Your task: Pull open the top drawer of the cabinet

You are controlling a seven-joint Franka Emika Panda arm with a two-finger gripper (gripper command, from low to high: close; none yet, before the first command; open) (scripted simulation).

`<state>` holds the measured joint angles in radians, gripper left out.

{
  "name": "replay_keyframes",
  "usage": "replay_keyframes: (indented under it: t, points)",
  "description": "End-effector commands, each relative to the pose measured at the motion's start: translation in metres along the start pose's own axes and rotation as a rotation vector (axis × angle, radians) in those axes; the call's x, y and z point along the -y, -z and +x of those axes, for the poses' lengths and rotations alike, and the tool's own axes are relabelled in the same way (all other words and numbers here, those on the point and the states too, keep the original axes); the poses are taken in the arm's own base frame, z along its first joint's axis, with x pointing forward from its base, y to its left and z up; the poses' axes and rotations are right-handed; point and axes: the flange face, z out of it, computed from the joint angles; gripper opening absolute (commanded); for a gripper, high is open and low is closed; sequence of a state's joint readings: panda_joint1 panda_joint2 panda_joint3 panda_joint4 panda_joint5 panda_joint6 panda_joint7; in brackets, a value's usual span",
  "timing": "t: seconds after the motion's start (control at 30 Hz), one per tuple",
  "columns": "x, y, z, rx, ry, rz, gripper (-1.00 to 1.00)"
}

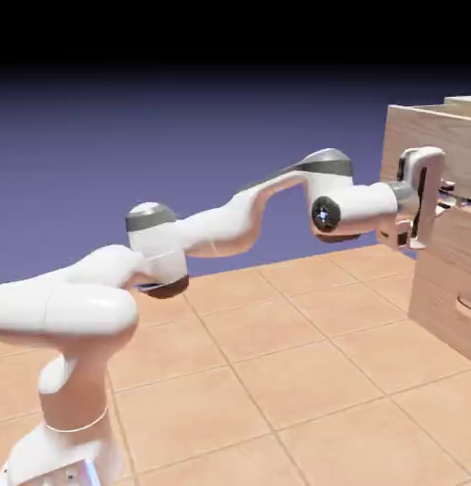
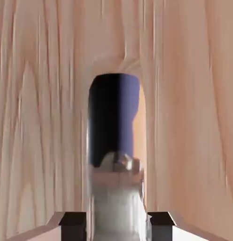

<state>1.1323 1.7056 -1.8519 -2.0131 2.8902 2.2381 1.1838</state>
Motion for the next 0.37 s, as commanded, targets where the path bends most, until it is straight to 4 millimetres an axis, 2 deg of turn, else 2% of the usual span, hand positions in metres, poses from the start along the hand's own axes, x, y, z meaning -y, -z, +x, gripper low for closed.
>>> replay_keyframes:
  t: [0.0, 0.2, 0.23, 0.27, 0.33]
  points:
    - [0.001, 0.01, 0.001, -0.001, -0.001, 0.001, -1.0]
    - [0.0, 0.066, 0.0, -0.001, -0.001, 0.001, -1.0]
    - [0.0, 0.066, 0.0, -0.001, -0.001, 0.001, 1.0]
    - [0.0, 0.066, 0.0, -0.001, -0.001, 0.001, 1.0]
    - [0.0, 0.087, 0.0, -0.001, -0.001, 0.001, 1.0]
